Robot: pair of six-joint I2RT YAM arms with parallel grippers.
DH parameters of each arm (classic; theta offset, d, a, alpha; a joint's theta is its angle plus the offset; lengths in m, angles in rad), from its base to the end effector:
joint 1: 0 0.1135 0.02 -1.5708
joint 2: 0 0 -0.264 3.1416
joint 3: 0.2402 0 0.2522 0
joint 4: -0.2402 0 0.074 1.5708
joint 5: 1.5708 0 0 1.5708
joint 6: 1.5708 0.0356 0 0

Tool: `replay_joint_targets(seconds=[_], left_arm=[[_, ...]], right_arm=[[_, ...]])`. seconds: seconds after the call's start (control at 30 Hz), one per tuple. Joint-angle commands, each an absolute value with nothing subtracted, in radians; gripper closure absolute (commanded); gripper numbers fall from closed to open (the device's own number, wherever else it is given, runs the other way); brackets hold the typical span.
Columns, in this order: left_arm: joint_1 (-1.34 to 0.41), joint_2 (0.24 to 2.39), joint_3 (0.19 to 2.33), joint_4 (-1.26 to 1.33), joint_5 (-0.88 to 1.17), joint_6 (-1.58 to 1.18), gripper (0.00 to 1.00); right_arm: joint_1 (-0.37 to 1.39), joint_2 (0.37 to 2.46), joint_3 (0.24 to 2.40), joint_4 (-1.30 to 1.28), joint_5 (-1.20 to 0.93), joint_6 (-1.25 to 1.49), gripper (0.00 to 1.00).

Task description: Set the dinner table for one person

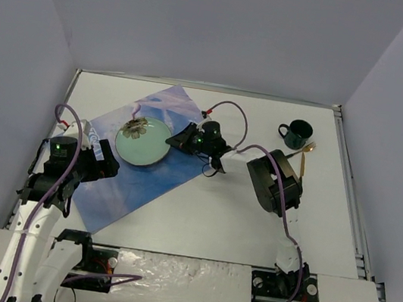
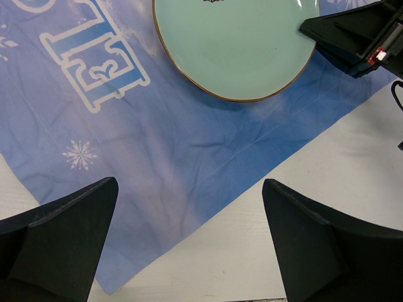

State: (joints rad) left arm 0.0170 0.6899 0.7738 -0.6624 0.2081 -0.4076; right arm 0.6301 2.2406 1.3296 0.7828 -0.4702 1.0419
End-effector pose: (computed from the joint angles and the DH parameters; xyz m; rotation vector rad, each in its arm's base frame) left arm 0.1467 -0.0049 0.3023 -0.3367 2.1430 -0.4494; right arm 0.3834 0.2996 0.1502 -0.0034 1.9803 1.5755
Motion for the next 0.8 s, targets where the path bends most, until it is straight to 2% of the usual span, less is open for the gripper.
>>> replay_joint_targets(seconds=[0.0,0.33,0.37,0.4,0.43,0.53,0.57,0.67,0.77], left_arm=[[0.024,0.695,0.796,-0.623,0.202,-0.404,0.03],[0.024,0.696,0.795,-0.623,0.203,-0.405,0.03],[0.023,0.696,0.795,-0.623,0.202,-0.405,0.03],[0.024,0.696,0.796,-0.623,0.202,-0.405,0.03],[0.023,0.696,0.796,-0.623,0.204,-0.405,0.03],[0.025,0.698,0.796,-0.623,0.202,-0.405,0.03],[0.024,0.698,0.796,-0.624,0.202,-0.405,0.03],[0.025,0.698,0.795,-0.624,0.201,-0.405,0.03],[0.024,0.698,0.796,-0.623,0.201,-0.406,0.03]], right_arm=[[0.638,2.205,1.354,0.99,-0.503,1.086,1.0],[0.634,2.229,1.301,0.94,-0.489,1.041,1.0],[0.633,2.231,1.3,0.937,-0.489,1.037,0.97],[0.632,2.233,1.299,0.931,-0.489,1.028,0.9],[0.632,2.235,1.299,0.93,-0.489,1.026,0.89],[0.628,2.221,1.304,0.858,-0.479,0.979,0.59],[0.625,2.208,1.306,0.833,-0.473,0.96,0.57],[0.615,2.147,1.313,0.692,-0.396,0.863,0.36],[0.601,2.043,1.325,0.503,-0.258,0.751,0.21]])
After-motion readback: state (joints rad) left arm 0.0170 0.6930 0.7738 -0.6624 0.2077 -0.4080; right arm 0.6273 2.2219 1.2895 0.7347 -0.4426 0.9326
